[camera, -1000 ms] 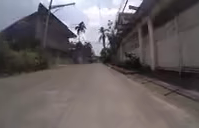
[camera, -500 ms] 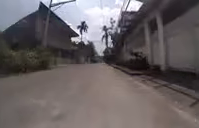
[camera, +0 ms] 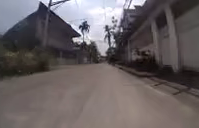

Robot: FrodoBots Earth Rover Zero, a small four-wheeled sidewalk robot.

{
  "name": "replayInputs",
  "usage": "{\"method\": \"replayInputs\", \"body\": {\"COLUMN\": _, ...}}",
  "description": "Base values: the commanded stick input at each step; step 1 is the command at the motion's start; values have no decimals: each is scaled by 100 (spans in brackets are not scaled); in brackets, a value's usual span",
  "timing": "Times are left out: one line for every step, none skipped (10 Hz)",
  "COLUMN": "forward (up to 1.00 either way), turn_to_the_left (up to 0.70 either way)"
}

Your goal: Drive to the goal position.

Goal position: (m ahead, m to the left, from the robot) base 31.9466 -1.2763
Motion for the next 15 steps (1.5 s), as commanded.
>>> {"method": "replayInputs", "body": {"forward": 100, "turn_to_the_left": 0}}
{"method": "replayInputs", "body": {"forward": 100, "turn_to_the_left": 0}}
{"method": "replayInputs", "body": {"forward": 100, "turn_to_the_left": 0}}
{"method": "replayInputs", "body": {"forward": 100, "turn_to_the_left": 0}}
{"method": "replayInputs", "body": {"forward": 100, "turn_to_the_left": 0}}
{"method": "replayInputs", "body": {"forward": 100, "turn_to_the_left": -31}}
{"method": "replayInputs", "body": {"forward": 100, "turn_to_the_left": -40}}
{"method": "replayInputs", "body": {"forward": 100, "turn_to_the_left": -40}}
{"method": "replayInputs", "body": {"forward": 100, "turn_to_the_left": -40}}
{"method": "replayInputs", "body": {"forward": 100, "turn_to_the_left": -40}}
{"method": "replayInputs", "body": {"forward": 100, "turn_to_the_left": -40}}
{"method": "replayInputs", "body": {"forward": 100, "turn_to_the_left": -24}}
{"method": "replayInputs", "body": {"forward": 100, "turn_to_the_left": -2}}
{"method": "replayInputs", "body": {"forward": 100, "turn_to_the_left": 0}}
{"method": "replayInputs", "body": {"forward": 100, "turn_to_the_left": 0}}
